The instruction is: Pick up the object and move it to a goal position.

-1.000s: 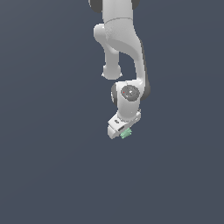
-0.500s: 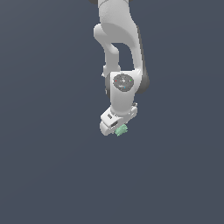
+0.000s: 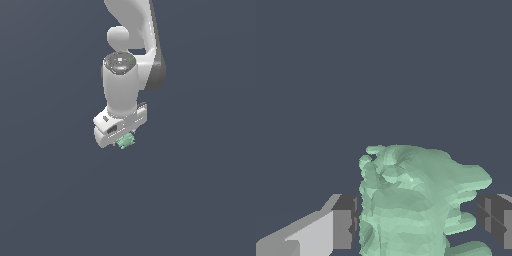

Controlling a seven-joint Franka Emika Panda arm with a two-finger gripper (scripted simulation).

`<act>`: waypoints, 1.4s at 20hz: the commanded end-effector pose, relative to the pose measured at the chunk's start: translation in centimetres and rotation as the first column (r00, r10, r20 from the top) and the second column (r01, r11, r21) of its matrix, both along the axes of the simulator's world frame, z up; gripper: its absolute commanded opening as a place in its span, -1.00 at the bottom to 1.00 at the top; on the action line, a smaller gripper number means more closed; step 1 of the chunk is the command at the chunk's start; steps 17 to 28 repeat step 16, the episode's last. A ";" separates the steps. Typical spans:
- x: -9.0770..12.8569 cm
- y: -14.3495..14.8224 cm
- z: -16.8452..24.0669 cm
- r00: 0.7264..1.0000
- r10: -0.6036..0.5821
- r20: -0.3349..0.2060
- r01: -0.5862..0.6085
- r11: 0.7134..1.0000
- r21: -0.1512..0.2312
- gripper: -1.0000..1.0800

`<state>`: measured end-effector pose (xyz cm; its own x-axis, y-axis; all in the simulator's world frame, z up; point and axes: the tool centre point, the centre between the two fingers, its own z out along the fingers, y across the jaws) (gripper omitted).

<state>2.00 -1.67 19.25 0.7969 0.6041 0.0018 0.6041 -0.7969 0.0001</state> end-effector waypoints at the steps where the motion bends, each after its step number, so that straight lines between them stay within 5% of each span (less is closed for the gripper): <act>1: 0.5 -1.2 2.2 1.000 0.001 -0.001 -0.001 1.000 0.000 -1.00; 11: 1.9 -3.9 7.0 1.000 0.001 -0.001 -0.001 1.000 0.000 -1.00; 28: 2.1 -4.2 7.5 1.000 0.001 -0.002 -0.001 1.000 -0.001 -1.00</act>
